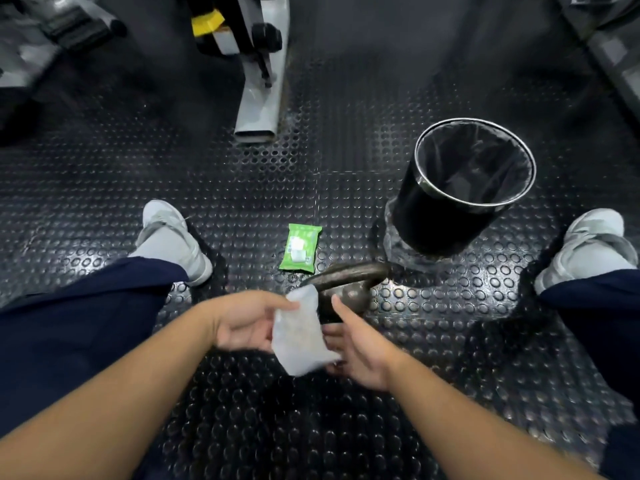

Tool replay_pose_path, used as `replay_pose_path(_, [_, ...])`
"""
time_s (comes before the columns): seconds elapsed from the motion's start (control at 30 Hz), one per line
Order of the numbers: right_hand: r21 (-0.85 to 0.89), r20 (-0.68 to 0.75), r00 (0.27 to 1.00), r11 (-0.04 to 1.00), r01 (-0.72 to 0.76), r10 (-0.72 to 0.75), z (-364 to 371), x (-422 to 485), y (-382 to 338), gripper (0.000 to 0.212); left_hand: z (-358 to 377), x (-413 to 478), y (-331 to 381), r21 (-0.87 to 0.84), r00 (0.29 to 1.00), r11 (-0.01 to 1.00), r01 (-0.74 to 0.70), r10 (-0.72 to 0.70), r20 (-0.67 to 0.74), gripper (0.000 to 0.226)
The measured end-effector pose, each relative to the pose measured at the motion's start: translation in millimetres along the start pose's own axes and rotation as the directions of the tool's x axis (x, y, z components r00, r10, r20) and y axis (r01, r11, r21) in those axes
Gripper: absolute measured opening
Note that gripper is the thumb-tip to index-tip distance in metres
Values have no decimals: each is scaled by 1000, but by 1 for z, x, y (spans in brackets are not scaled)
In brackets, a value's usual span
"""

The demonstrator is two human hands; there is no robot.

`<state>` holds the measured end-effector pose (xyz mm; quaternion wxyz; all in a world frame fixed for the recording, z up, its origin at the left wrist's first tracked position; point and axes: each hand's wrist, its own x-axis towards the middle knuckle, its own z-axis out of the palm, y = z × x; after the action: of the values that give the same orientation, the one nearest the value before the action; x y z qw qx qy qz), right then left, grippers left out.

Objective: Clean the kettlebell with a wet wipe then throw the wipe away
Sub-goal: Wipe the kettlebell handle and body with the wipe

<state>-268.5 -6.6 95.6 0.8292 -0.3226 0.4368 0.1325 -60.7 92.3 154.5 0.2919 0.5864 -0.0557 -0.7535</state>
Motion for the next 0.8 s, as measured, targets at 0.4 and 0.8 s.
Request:
replay_pose_path(0.4, [301, -360, 932, 940, 160, -44, 1, 35, 9, 24, 16, 42, 31, 961, 699, 278, 3, 687, -201, 73])
replay_pose_path(0.8, [586, -316, 947, 772, 245, -61, 37, 79, -32, 47, 22, 74, 43, 989, 766, 117, 93, 626, -146, 57])
